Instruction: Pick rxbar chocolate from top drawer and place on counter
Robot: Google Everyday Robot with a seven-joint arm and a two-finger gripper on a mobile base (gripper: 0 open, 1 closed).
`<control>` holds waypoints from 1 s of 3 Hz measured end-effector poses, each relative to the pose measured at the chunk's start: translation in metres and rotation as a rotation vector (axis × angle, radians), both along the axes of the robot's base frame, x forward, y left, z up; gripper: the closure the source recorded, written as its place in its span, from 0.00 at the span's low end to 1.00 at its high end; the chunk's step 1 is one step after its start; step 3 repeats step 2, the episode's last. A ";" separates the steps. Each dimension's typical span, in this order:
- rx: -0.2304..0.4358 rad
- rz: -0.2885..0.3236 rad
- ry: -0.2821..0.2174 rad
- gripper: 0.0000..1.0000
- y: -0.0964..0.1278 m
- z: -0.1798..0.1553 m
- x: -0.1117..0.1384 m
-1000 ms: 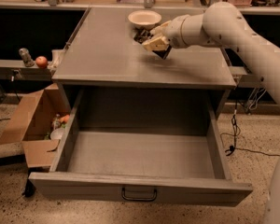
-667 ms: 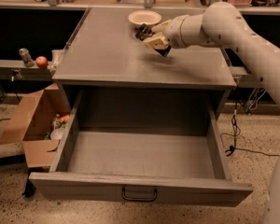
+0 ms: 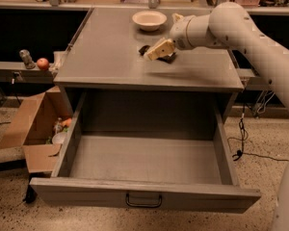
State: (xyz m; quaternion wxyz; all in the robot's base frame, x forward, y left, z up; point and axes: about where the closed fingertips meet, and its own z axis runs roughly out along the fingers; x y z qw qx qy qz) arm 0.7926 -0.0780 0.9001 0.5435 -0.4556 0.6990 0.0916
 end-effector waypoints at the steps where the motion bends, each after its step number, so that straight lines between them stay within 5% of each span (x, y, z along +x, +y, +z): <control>1: 0.000 0.000 0.000 0.00 0.000 0.000 0.000; 2: 0.013 0.026 -0.085 0.00 0.006 0.034 -0.009; 3: 0.013 0.026 -0.085 0.00 0.006 0.034 -0.009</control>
Offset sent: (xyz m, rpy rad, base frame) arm -0.0269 0.0092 0.0995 0.0347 -0.2435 0.0650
